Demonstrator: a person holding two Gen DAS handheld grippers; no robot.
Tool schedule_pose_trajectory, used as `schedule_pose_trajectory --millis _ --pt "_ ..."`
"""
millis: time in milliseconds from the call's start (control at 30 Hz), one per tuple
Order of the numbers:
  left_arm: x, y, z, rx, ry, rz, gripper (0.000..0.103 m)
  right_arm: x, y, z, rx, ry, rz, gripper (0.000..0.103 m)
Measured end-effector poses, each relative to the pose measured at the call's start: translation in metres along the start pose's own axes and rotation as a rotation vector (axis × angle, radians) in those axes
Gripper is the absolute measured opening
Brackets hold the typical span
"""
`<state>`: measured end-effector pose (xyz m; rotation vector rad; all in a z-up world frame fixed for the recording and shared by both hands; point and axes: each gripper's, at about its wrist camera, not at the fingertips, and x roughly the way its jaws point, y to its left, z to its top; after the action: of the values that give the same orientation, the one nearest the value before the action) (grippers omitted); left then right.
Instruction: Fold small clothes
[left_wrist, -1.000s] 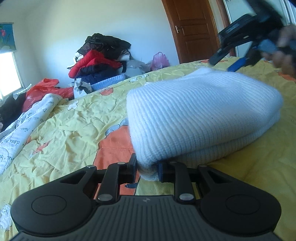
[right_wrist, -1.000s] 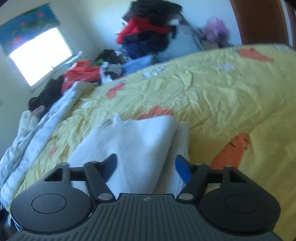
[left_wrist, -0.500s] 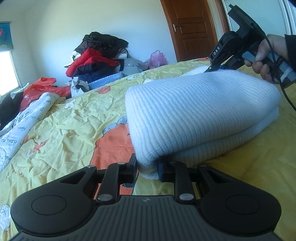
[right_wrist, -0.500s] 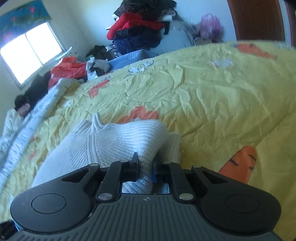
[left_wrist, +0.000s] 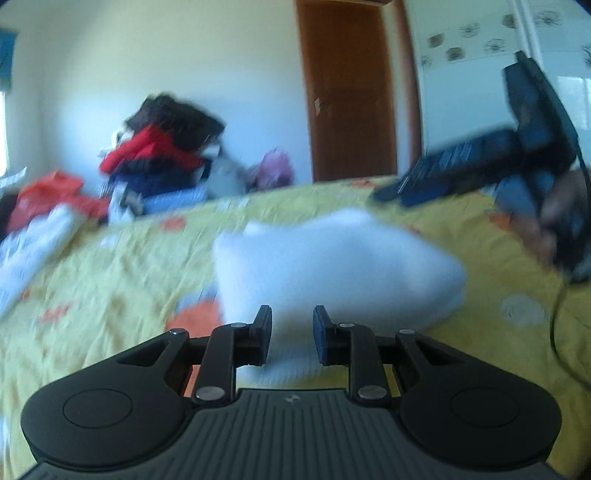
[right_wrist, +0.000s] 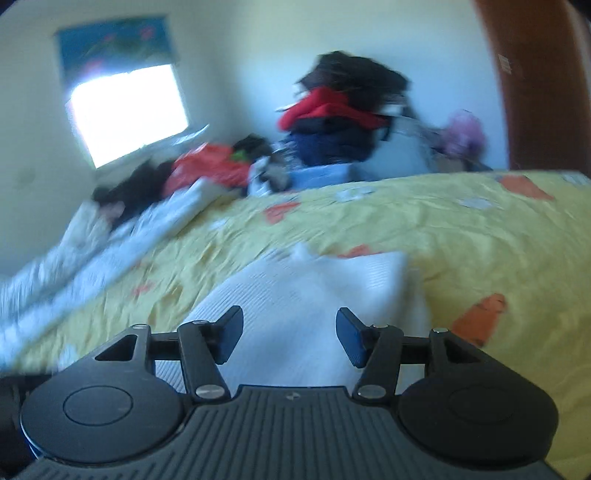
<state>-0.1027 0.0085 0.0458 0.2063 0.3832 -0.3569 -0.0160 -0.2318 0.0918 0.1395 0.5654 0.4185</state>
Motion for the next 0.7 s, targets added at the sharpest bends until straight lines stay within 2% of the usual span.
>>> schedule_pose_trajectory --millis 67,133,167,233,267,300,333,367,400,433,467,533,600,667,700 --pt "0.027 -0.008 0.007 0.031 0.017 -0.001 0.024 0.022 0.008 -0.005 -0.029 0.042 -0.005 0.061" --pt "0.060 -0.008 0.003 0.013 0.115 -0.016 0.023 0.052 0.001 -0.013 -0.029 0.122 -0.055 0.059" --pt "0.068 -0.008 -0.002 0.009 0.120 -0.015 0.023 0.056 -0.004 -0.021 -0.043 0.099 -0.052 0.059" --pt "0.056 -0.011 0.002 0.016 0.105 -0.017 0.024 0.047 -0.007 -0.021 -0.015 0.088 -0.042 0.056" --pt "0.044 -0.008 0.005 0.004 0.089 -0.036 0.025 0.035 -0.007 -0.015 0.028 0.096 -0.035 0.060" --pt "0.030 -0.002 0.007 -0.022 0.061 -0.059 0.035 0.020 -0.012 -0.011 0.083 0.082 -0.010 0.068" --pt "0.020 0.005 0.008 -0.051 0.036 -0.073 0.062 0.004 -0.019 -0.010 0.135 0.052 0.019 0.074" --pt "0.011 0.015 0.008 -0.092 0.014 -0.078 0.083 -0.013 -0.032 -0.011 0.198 0.019 0.040 0.090" --pt "0.007 0.025 0.007 -0.142 -0.001 -0.071 0.103 -0.022 -0.041 -0.014 0.249 0.010 0.045 0.099" --pt "0.006 0.036 0.006 -0.200 -0.016 -0.062 0.103 -0.027 -0.055 -0.016 0.318 0.030 0.048 0.098" --pt "0.011 0.050 0.003 -0.273 0.003 -0.061 0.103 -0.029 -0.070 -0.021 0.395 0.073 0.043 0.095" --pt "0.030 0.072 0.001 -0.415 0.087 -0.077 0.103 -0.023 -0.088 -0.032 0.484 0.143 0.062 0.092" --pt "0.052 0.092 -0.005 -0.586 0.145 -0.139 0.103 -0.012 -0.096 -0.043 0.542 0.228 0.092 0.078" --pt "0.080 0.106 -0.014 -0.753 0.259 -0.230 0.102 0.002 -0.098 -0.054 0.589 0.292 0.129 0.076" --pt "0.093 0.110 -0.019 -0.833 0.307 -0.277 0.097 0.011 -0.097 -0.058 0.614 0.306 0.153 0.076"
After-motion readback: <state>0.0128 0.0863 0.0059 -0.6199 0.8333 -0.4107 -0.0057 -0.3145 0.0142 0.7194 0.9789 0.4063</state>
